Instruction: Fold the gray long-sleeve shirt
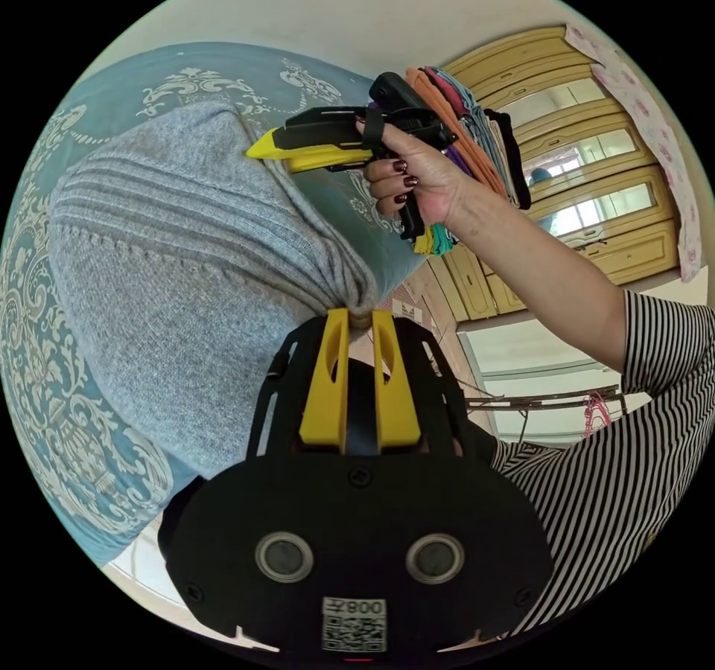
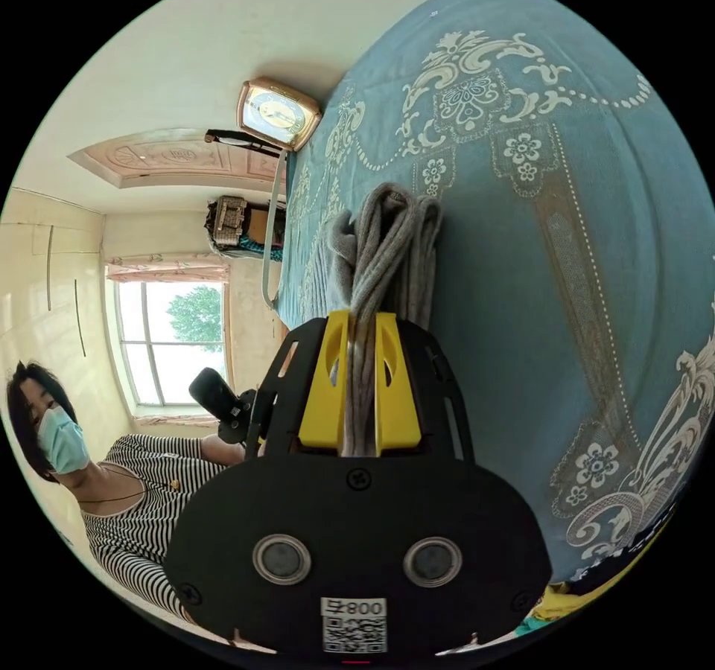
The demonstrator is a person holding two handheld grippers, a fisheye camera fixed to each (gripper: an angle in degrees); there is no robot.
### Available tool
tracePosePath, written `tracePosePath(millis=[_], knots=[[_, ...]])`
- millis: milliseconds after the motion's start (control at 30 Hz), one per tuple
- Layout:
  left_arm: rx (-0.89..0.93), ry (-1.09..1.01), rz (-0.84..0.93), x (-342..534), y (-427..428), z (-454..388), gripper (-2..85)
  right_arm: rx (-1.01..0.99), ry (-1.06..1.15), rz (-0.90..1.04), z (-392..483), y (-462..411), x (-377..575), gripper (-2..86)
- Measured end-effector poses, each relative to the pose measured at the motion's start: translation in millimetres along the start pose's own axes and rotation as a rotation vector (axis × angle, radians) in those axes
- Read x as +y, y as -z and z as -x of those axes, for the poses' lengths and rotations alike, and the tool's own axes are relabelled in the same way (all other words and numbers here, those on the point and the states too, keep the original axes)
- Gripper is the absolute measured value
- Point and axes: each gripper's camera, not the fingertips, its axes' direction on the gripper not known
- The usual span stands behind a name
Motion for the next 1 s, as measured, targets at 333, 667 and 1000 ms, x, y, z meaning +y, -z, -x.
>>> tracePosePath(millis=[333,667,1000], knots=[[-0.090,-0.011,0.034,-24.1,-21.1,-24.4,6.1,0.159,0.175,-0.024,55.1,-26.2,62.7,0.8],[-0.209,0.028,-0.171,15.9,35.1,-30.3,1.9,0.287,0.186,0.160,52.1,-136.9,77.9,0.0],[-0.173,0.137,-0.164,28.5,40.7,1.8,0.1,0.423,0.245,0.080,106.3,-174.6,101.2,0.0]])
